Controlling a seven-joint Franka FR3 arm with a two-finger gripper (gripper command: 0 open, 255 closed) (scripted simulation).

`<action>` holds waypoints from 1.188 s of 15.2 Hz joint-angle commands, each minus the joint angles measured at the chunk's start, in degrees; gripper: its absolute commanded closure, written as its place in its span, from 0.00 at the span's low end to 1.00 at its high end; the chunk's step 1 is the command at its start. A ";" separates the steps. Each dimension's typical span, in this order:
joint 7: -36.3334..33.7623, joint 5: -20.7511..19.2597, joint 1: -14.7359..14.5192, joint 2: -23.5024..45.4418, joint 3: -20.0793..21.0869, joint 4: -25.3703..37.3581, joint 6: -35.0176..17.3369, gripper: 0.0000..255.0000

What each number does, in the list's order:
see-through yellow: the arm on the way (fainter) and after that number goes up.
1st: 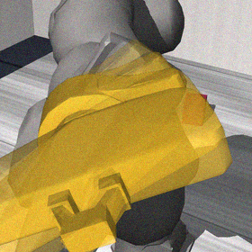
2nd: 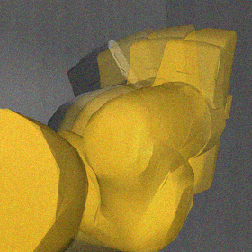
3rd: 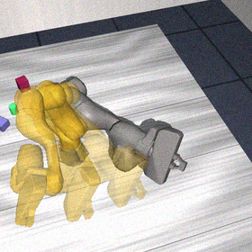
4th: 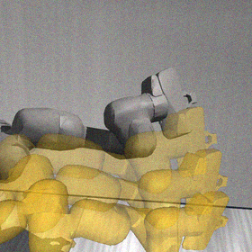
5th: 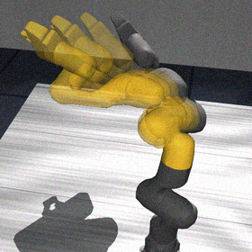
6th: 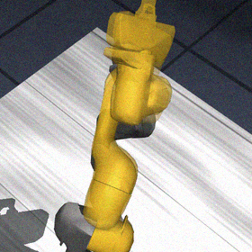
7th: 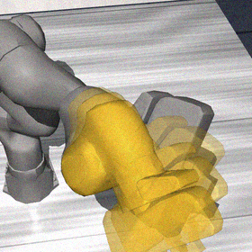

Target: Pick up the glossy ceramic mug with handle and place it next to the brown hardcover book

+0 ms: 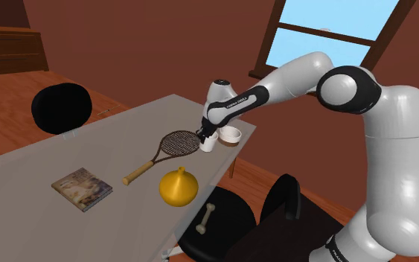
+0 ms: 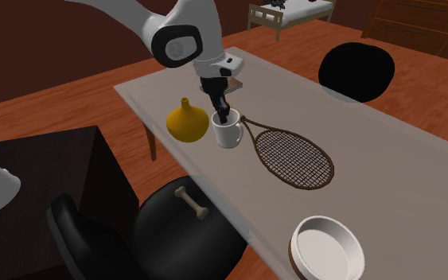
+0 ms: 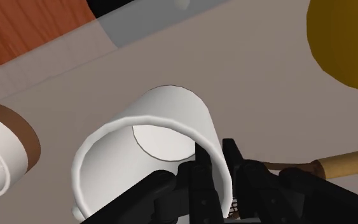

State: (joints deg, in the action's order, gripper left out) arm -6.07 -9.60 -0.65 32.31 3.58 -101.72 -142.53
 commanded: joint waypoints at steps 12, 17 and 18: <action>-10.99 -2.09 -9.30 0.42 0.94 4.28 4.91 1.00; -16.70 -3.15 -14.46 3.13 1.36 9.08 7.67 1.00; -17.77 -3.34 -15.47 3.81 1.44 10.28 8.33 1.00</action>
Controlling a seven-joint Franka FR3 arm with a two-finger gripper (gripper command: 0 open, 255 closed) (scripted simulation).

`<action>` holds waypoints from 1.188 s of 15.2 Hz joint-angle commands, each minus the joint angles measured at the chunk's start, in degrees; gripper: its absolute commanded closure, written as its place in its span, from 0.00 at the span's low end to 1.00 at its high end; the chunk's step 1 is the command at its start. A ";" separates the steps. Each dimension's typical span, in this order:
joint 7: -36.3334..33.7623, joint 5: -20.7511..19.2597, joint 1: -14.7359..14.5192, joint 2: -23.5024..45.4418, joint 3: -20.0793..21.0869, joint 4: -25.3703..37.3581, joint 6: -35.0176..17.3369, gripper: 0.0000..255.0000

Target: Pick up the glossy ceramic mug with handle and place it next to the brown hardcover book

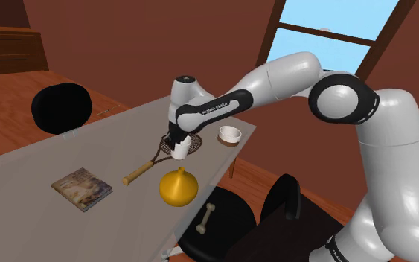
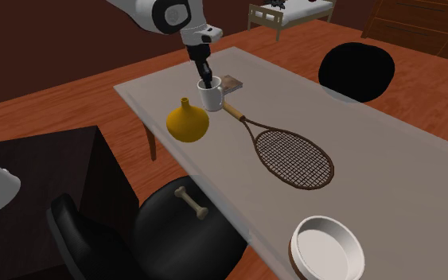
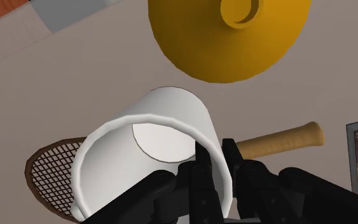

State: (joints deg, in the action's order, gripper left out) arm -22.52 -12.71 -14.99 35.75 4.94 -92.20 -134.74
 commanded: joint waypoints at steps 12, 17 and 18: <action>-11.71 -1.61 -13.16 13.51 0.85 24.07 12.25 1.00; -13.97 -1.54 -18.52 24.85 0.81 44.55 21.79 1.00; -14.05 -1.57 -18.52 25.16 0.77 44.34 21.28 1.00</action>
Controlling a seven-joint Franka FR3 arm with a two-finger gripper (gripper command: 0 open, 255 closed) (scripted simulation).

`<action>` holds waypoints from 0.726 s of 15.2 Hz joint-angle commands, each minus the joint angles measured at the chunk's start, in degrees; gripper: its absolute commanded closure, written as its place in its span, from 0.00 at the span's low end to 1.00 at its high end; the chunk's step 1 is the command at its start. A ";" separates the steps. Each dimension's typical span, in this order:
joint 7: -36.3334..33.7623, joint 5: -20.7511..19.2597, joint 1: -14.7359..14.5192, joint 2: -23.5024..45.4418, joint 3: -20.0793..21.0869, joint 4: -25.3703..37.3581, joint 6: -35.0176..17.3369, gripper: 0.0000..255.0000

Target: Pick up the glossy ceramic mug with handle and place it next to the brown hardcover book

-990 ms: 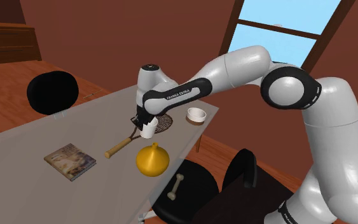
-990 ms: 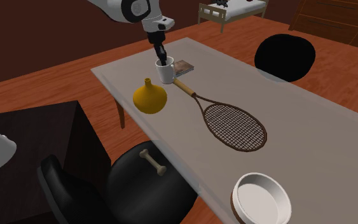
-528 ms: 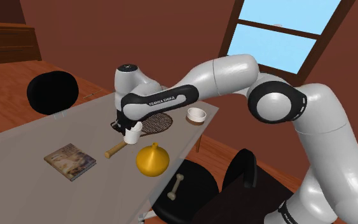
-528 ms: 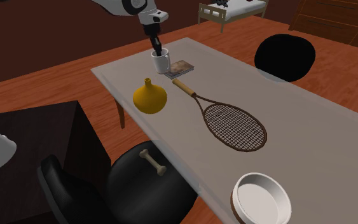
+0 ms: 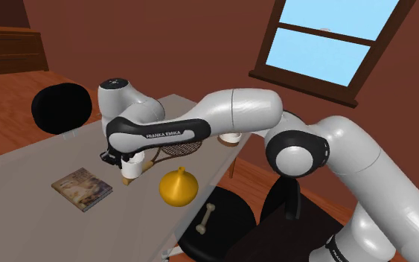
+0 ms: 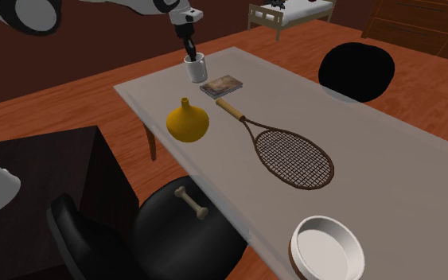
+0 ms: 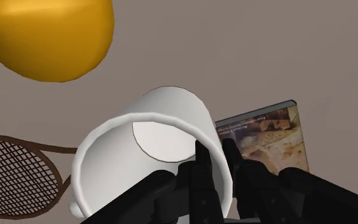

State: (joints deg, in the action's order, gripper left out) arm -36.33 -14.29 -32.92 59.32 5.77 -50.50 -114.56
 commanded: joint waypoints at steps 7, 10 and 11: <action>-0.80 -0.27 -0.59 4.10 -0.28 1.79 -2.24 1.00; -1.00 -0.37 -0.62 5.46 -0.39 1.94 -3.44 1.00; -1.05 -0.40 -0.64 6.00 -0.43 2.14 -3.77 1.00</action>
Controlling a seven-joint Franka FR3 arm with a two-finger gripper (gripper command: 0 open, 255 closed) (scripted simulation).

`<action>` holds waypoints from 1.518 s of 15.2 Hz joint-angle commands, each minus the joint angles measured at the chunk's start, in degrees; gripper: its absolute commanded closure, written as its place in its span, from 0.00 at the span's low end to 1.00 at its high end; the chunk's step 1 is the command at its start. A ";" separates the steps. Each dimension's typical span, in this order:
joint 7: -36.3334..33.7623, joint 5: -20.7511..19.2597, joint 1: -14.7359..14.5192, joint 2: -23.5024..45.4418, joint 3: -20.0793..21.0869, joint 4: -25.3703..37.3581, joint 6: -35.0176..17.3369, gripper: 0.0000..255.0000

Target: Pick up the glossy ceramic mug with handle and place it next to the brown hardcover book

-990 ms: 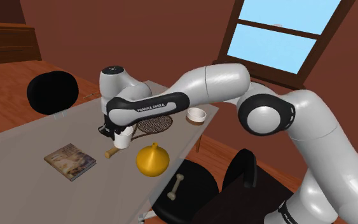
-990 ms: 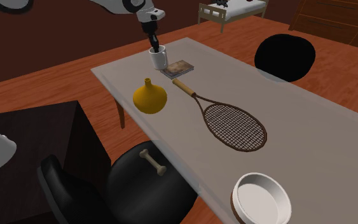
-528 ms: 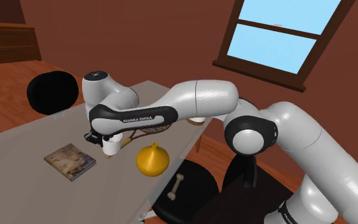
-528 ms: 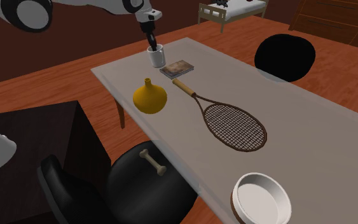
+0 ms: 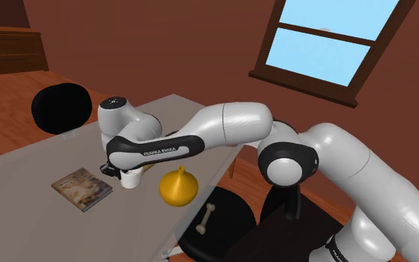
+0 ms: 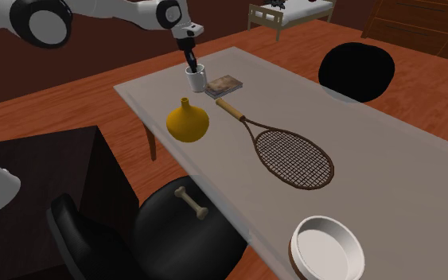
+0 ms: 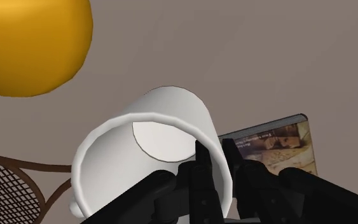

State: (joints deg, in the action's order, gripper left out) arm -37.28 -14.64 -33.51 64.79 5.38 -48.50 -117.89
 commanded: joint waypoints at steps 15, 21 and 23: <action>-0.39 -0.22 -0.53 10.61 -0.60 6.98 -3.72 1.00; -0.13 -0.07 -0.80 14.74 -0.74 11.55 -3.32 1.00; -0.12 -0.06 -0.80 14.77 -0.74 11.61 -3.30 1.00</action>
State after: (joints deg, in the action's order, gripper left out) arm -37.41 -14.71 -34.30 79.47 4.64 -37.03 -121.21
